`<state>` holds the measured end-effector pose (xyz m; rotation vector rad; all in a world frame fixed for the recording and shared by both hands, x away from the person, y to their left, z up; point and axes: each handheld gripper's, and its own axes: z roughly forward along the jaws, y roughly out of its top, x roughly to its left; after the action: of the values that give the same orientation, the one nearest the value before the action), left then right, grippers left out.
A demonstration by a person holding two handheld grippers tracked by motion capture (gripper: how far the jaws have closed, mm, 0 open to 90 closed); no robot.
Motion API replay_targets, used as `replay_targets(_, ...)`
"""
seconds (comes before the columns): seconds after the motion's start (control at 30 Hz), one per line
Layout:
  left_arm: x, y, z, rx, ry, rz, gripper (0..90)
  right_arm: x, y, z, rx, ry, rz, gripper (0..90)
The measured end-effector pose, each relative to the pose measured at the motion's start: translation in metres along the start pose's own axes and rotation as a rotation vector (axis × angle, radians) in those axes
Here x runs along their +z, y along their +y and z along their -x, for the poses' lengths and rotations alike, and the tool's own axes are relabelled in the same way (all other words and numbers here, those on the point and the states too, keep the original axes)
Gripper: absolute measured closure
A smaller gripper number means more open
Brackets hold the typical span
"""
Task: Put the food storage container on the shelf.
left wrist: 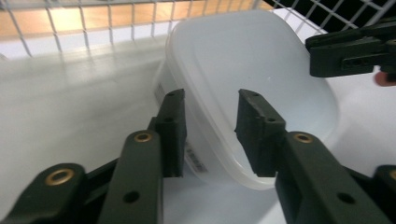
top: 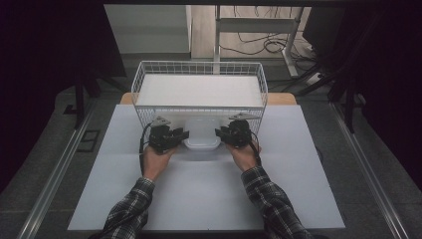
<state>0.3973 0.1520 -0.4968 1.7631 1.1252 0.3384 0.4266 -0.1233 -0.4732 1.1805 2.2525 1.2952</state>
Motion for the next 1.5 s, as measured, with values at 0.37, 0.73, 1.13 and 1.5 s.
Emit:
replay_targets(0.37, -0.001, 0.011, 0.014, 0.106, 0.083, 0.035, 48.4, -0.001, 0.012, 0.000, -0.036, -0.011, -0.012, 78.2)
replay_targets(0.73, -0.037, -0.020, 0.029, 0.079, -0.043, 0.050, 22.3, -0.027, -0.004, -0.019, -0.114, 0.101, 0.008, 88.8)
replay_targets(1.13, -0.071, -0.067, 0.047, 0.157, 0.008, 0.028, 3.8, -0.019, -0.027, -0.045, -0.171, 0.150, -0.043, 88.8)
replay_targets(1.5, -0.098, -0.096, 0.060, 0.182, 0.003, 0.026, 2.2, 0.005, -0.034, -0.044, -0.142, 0.148, -0.063, 88.7)
